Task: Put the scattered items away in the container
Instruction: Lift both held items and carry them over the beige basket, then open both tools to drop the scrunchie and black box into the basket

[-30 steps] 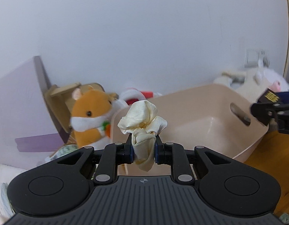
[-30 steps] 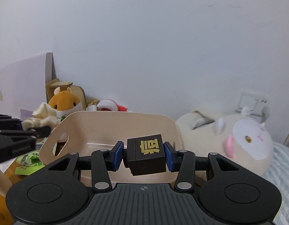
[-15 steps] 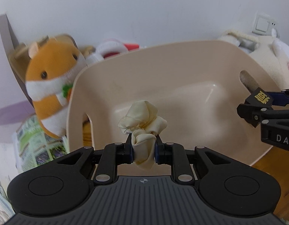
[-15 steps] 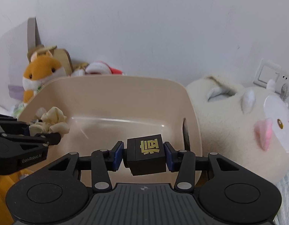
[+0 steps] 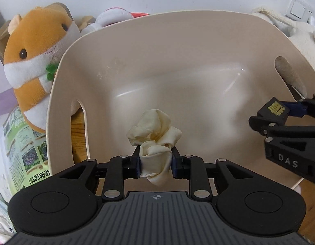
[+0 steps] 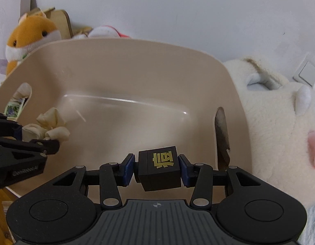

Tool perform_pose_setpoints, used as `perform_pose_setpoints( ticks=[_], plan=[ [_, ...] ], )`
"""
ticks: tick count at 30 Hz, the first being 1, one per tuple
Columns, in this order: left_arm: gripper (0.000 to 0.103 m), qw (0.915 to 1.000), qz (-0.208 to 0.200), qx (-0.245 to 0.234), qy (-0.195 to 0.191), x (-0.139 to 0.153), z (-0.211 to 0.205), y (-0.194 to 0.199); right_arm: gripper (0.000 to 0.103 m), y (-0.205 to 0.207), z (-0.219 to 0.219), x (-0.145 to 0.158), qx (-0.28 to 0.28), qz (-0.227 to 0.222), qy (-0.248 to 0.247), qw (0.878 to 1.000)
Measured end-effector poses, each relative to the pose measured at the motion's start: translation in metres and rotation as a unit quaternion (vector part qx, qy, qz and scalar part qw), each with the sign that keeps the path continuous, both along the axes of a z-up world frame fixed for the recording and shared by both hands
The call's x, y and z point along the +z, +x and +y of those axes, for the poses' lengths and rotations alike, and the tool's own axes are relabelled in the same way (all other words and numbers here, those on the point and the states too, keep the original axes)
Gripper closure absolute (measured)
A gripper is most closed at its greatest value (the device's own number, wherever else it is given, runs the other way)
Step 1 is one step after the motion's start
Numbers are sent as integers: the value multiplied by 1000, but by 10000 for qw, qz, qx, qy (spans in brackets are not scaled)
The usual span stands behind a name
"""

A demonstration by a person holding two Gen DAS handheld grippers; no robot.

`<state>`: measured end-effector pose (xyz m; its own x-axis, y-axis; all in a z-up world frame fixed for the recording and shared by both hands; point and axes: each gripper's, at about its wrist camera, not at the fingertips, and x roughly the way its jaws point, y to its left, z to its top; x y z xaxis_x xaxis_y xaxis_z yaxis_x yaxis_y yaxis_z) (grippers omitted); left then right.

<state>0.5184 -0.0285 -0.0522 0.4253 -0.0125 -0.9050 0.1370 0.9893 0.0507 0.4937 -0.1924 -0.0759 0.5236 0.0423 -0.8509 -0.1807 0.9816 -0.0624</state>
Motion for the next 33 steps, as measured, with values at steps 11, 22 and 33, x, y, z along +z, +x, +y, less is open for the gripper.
perform_pose_setpoints(
  ticks=[11, 22, 33],
  plan=[
    [43, 9997, -67, -135, -184, 8, 1, -1, 50, -1, 6, 3, -13, -40, -208, 9998],
    [26, 9960, -868, -88, -204, 44, 3, -29, 24, -37, 11, 40, 19, -1004, -532, 9935],
    [21, 9921, -1219, 15, -286, 80, 28, -79, 0, -88, -11, 87, -204, -1665, -162, 9857]
  ],
)
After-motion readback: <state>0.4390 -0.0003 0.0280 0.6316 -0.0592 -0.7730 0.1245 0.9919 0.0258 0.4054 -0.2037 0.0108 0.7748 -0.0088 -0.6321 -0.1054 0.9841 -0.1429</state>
